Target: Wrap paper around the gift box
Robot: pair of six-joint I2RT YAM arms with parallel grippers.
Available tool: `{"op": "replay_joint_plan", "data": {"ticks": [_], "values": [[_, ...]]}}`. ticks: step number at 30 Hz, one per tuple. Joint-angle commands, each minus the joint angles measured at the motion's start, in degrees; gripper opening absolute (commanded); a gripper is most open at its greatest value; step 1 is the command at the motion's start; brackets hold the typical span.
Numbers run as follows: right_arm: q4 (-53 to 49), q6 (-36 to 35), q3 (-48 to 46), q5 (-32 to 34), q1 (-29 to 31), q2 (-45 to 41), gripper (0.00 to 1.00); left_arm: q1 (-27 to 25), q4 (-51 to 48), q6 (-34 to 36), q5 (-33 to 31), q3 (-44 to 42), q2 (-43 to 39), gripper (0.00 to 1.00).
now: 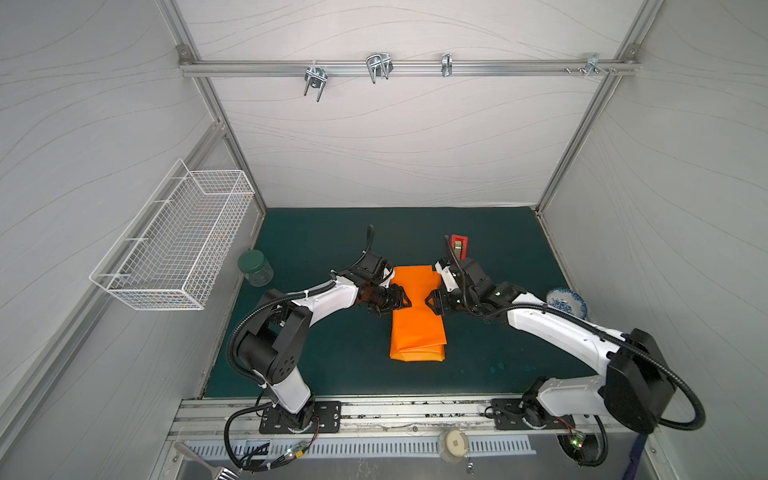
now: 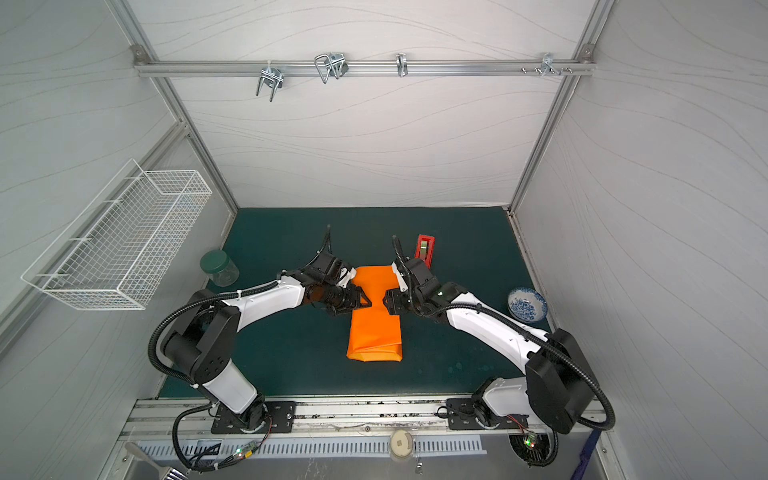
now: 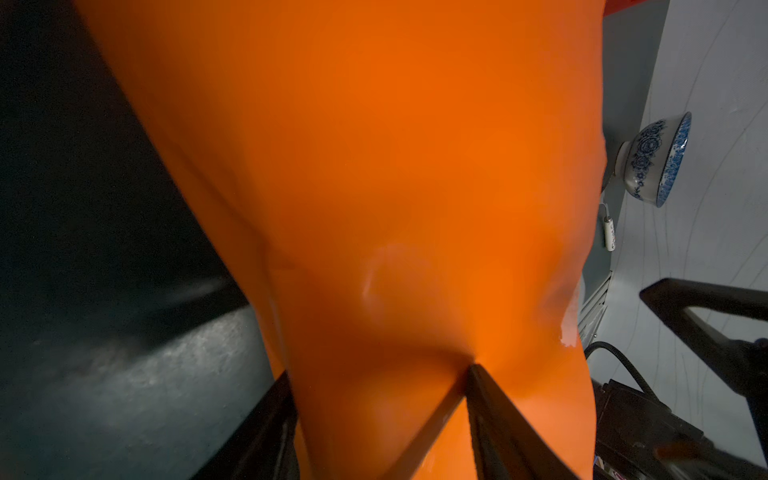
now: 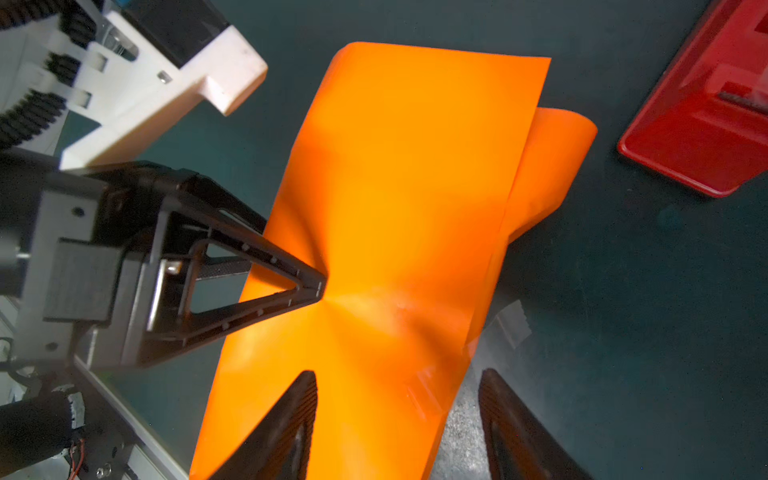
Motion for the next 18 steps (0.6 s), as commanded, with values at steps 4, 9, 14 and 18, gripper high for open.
{"op": "replay_joint_plan", "data": {"ticks": [4, 9, 14, 18], "values": [[-3.3, -1.1, 1.9, 1.6, 1.3, 2.7, 0.63, -0.9, -6.9, 2.3, -10.6, -2.7, 5.1, 0.63], [-3.0, -0.8, 2.3, 1.5, 1.5, 3.8, 0.63, -0.9, -6.9, 2.3, -10.5, -2.7, 5.0, 0.63], [-2.6, -0.5, 2.3, 1.4, 1.9, 4.6, 0.62, -0.9, -6.7, 2.3, -10.5, -2.8, 5.0, 0.63], [-3.0, -0.8, 2.7, 2.5, 2.2, 4.6, 0.62, -0.8, -6.7, 2.3, -10.4, -2.7, 5.1, 0.63]]}}
